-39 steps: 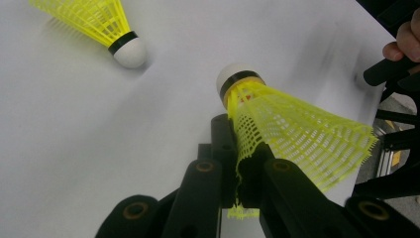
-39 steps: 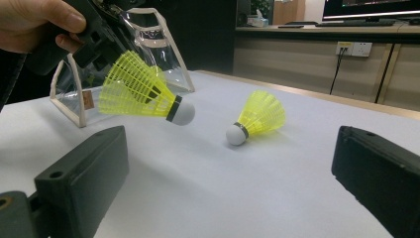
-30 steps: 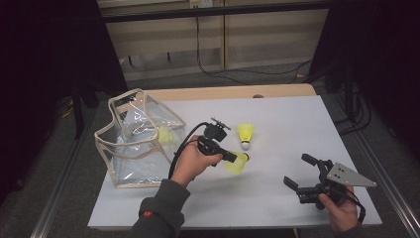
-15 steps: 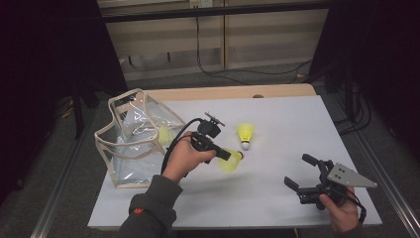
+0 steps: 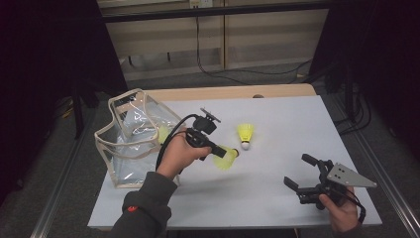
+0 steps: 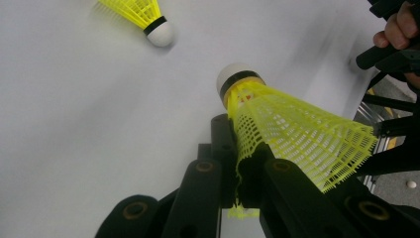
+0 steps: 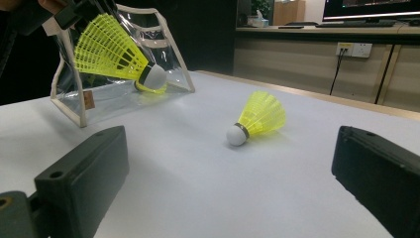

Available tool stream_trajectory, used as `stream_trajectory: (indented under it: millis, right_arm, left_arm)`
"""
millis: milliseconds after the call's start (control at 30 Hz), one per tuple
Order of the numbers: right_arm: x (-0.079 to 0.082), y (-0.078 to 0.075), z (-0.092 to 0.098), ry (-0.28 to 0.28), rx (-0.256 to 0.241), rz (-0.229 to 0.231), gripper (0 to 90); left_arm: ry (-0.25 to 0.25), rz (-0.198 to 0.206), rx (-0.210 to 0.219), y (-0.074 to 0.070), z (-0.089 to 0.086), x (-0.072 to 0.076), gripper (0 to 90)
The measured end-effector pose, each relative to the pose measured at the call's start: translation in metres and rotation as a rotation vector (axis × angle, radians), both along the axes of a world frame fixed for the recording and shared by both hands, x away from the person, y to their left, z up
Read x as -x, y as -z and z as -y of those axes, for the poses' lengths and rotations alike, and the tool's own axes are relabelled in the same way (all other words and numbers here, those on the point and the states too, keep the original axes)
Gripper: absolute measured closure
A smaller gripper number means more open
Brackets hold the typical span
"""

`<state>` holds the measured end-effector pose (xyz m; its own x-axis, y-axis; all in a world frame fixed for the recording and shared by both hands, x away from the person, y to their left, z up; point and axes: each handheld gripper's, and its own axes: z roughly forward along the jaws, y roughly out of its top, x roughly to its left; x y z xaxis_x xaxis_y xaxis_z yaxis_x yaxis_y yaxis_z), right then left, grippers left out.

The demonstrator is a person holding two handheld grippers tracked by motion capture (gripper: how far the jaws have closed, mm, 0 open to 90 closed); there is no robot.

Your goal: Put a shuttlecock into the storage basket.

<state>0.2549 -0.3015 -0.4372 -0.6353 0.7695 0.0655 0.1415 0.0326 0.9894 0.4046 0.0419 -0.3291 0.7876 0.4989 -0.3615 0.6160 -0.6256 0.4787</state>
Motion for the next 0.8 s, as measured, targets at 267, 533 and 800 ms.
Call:
stream_trajectory:
  millis: [267,533,800]
  right_arm:
    - [0.000,0.000,0.000,0.002,-0.001,-0.001,0.9]
    - [0.000,0.000,0.000,0.001,0.000,0.002,0.9]
    - [0.000,0.000,0.000,-0.002,0.000,0.003,0.9]
  left_arm:
    - [0.004,-0.001,-0.005,-0.006,-0.004,-0.002,88.8]
    - [-0.004,0.006,-0.011,-0.012,-0.009,-0.003,88.8]
    - [-0.008,0.004,-0.009,-0.017,-0.014,-0.005,88.8]
